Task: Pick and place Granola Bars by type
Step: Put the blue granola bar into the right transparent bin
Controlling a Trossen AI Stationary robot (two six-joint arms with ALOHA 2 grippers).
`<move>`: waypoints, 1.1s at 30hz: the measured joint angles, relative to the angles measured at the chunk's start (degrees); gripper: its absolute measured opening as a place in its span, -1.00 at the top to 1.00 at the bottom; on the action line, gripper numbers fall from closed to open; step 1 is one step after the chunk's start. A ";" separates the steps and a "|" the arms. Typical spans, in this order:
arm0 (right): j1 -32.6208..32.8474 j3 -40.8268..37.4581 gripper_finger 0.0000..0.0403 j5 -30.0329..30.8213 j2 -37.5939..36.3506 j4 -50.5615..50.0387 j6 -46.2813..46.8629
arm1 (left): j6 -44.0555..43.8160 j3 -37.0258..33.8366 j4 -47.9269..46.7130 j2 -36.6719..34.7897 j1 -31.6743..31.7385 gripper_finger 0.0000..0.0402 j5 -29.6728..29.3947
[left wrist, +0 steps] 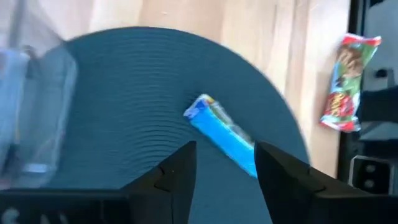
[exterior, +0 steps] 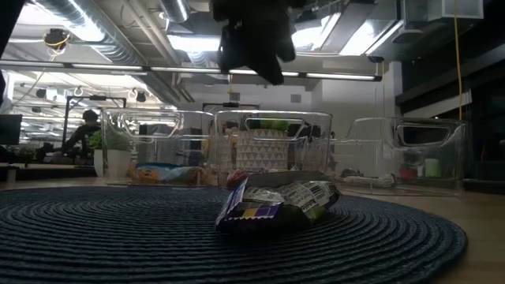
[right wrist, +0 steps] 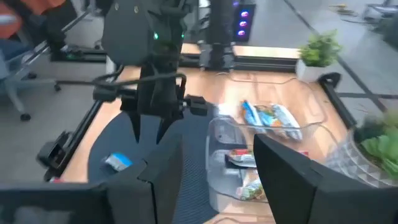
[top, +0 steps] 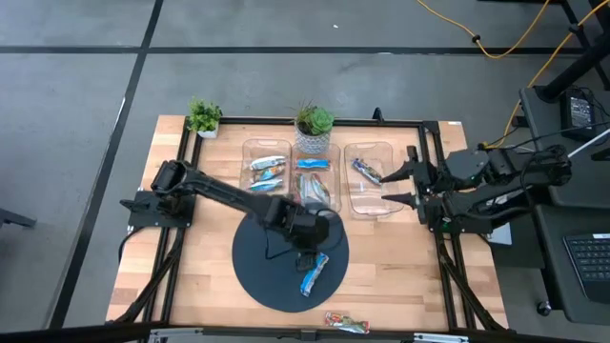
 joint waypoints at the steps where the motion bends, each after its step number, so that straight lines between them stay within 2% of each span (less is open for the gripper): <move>1: 0.46 0.00 0.03 -0.72 0.02 -0.08 -0.79 | -1.44 -0.08 0.73 0.17 -0.90 0.24 -1.02; 5: 2.11 0.00 0.03 -2.24 0.06 -0.17 -3.90 | -8.75 -0.08 1.53 2.03 -4.13 0.24 -2.98; 12: 3.49 0.00 0.03 -2.44 0.08 -0.10 -9.50 | -21.06 0.51 6.36 7.14 -8.63 0.24 -2.65; 17: 3.47 0.00 0.03 -2.92 0.08 -0.10 -11.58 | -22.59 6.05 6.98 12.92 -10.49 0.24 -4.46; 23: 3.47 0.00 0.03 -4.77 0.08 -0.15 -12.55 | -24.89 10.27 6.64 18.91 -9.75 0.24 -4.78; 28: 3.47 0.00 0.03 -7.40 0.08 -0.21 -12.49 | -26.59 11.31 2.05 20.21 -8.83 0.24 -7.98; 33: 3.47 0.00 0.03 -7.53 0.08 -0.81 -12.47 | -26.67 11.46 2.01 19.33 -7.57 0.24 -7.80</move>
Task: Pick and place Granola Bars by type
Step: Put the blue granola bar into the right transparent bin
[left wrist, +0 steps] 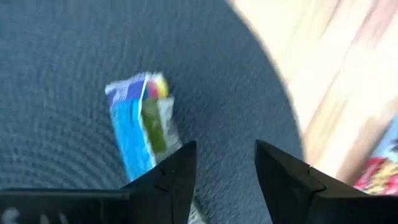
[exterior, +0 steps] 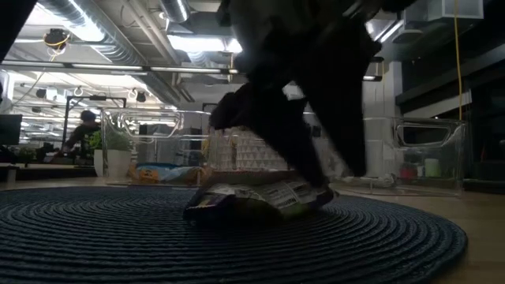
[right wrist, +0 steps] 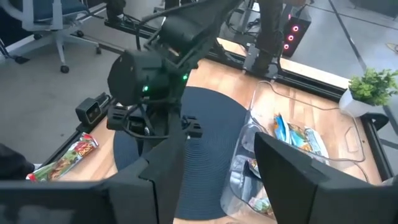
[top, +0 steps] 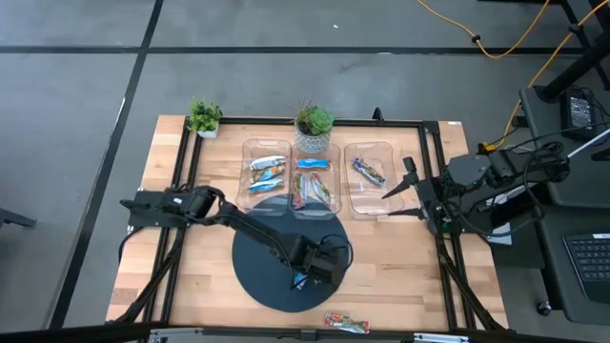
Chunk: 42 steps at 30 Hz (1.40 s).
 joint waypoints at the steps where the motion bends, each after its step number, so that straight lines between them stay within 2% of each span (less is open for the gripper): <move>1: 0.00 0.00 0.03 0.00 -0.01 -0.15 -0.02 | 0.11 0.61 -0.01 -0.02 0.12 0.24 0.00; 5: 0.00 0.00 0.03 -0.02 0.00 -1.29 -0.05 | 1.95 3.36 -2.53 -0.23 0.35 0.24 -1.07; 10: 0.00 0.00 0.03 -0.02 0.00 -1.70 -0.17 | 2.12 3.38 -6.30 -0.28 1.17 0.24 -2.29; 31: 0.00 0.00 0.03 -0.02 0.02 -2.04 -0.31 | 2.10 3.23 -9.03 2.08 3.04 0.25 -1.82; 36: 0.00 0.00 0.03 -0.02 0.02 -2.08 -0.28 | 0.94 2.71 -9.63 2.08 3.12 0.40 -1.82; 42: 0.00 0.00 0.03 -0.94 0.00 -2.09 -0.28 | 0.66 2.71 -10.21 2.08 3.12 0.78 -0.93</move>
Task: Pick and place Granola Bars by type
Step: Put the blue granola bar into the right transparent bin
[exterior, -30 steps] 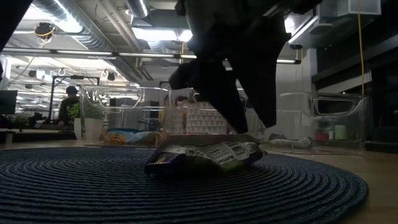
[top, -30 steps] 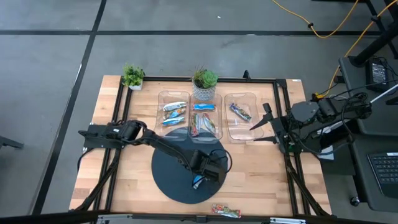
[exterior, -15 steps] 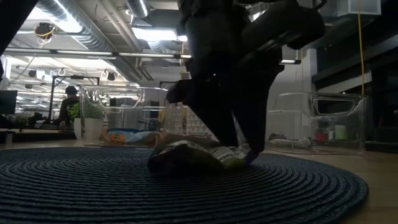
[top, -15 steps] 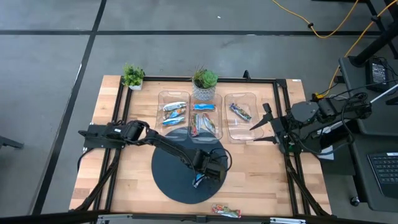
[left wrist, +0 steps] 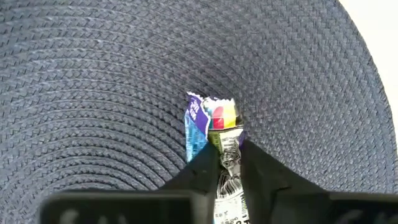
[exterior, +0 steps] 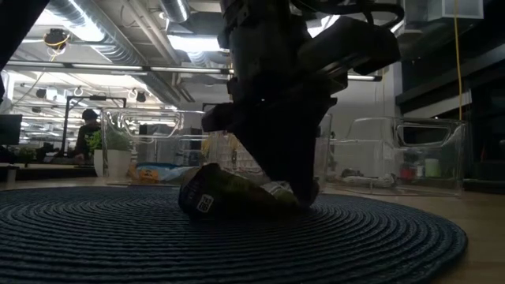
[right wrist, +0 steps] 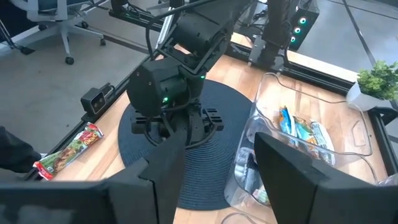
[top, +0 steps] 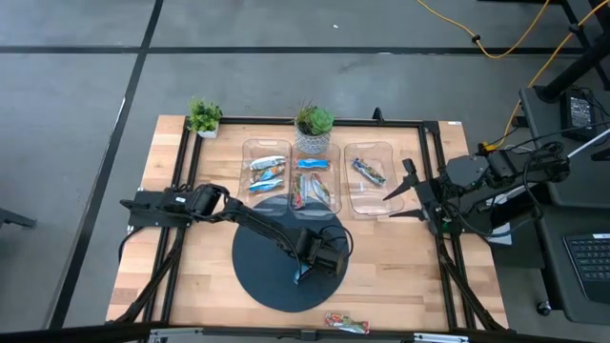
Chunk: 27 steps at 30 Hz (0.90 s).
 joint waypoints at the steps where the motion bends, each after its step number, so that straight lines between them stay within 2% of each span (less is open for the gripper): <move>1: 0.00 0.00 0.03 -0.02 0.00 0.00 0.00 | -0.29 0.00 -0.01 0.00 0.00 0.83 0.01; 4: 0.00 0.00 0.03 -0.07 0.00 0.00 0.00 | -0.81 0.29 -0.10 0.00 0.02 0.95 0.08; 10: 0.00 0.00 0.03 -0.07 0.00 -0.02 0.00 | -0.77 3.57 -0.05 0.08 0.00 0.94 1.25; 16: 0.00 0.00 0.03 -0.05 0.00 -0.42 0.04 | 1.63 10.92 -0.08 -0.05 -0.21 0.97 0.58; 19: -0.02 0.00 0.03 -0.04 0.00 -0.88 0.88 | 3.94 14.86 -0.65 -0.22 -0.34 0.98 -1.27; 27: -0.02 0.00 0.03 0.00 -1.37 -5.93 3.26 | 8.46 26.27 -12.98 -0.22 -0.33 0.98 -9.75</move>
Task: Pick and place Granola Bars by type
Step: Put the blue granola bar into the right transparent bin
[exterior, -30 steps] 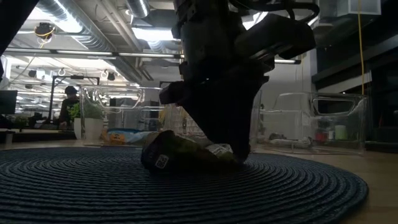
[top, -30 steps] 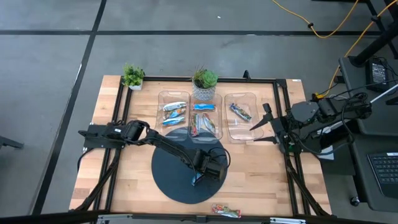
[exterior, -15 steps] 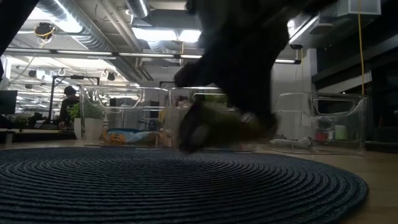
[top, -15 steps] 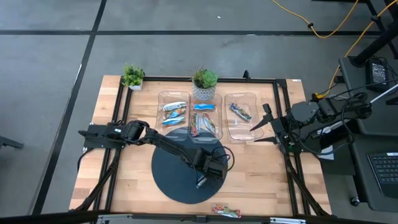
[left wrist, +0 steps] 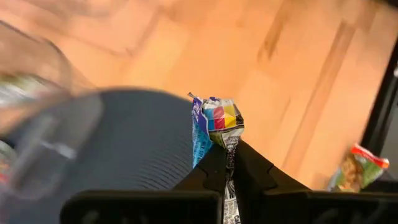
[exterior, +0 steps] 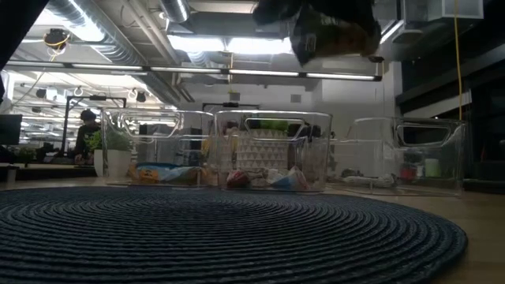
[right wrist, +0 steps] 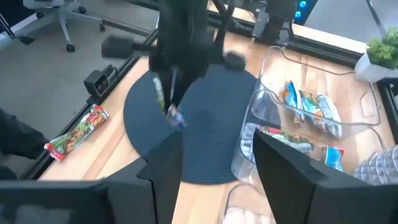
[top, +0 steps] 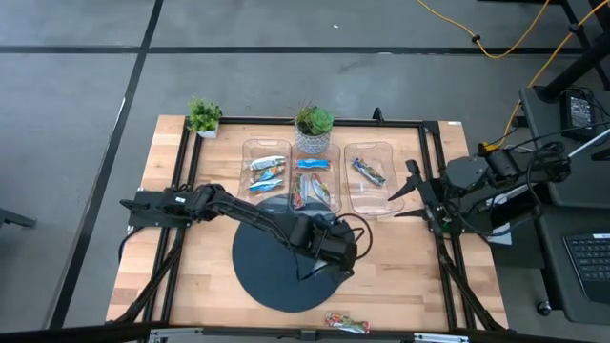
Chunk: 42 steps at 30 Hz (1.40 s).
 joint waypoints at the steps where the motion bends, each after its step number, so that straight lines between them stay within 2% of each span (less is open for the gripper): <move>1: 0.02 0.00 0.03 0.06 -0.36 -0.27 0.23 | 0.76 1.34 -0.98 0.00 0.00 0.98 -1.36; 5: 0.00 0.00 0.03 1.08 -1.76 -0.42 1.48 | 1.42 0.35 -0.11 -3.32 0.13 0.98 -6.66; 11: 0.02 0.00 0.03 1.08 -3.17 -0.04 1.12 | 3.53 1.44 0.32 -8.77 0.01 0.98 -17.77; 20: 0.02 0.00 0.03 -0.62 -2.21 8.59 -3.17 | 15.75 1.42 10.02 -16.36 -0.80 0.98 -29.60; 26: -0.16 0.00 0.03 -1.93 0.36 18.53 -5.90 | 25.56 1.42 16.70 -19.06 -1.05 0.98 -32.48; 32: -2.42 0.00 -0.01 -3.95 4.31 22.65 -4.72 | 31.74 1.40 20.33 -19.67 -1.07 0.98 -33.95; 42: -10.05 0.00 -0.56 -14.30 10.53 36.92 -0.09 | 36.67 1.40 22.80 -19.69 -1.21 0.98 -33.13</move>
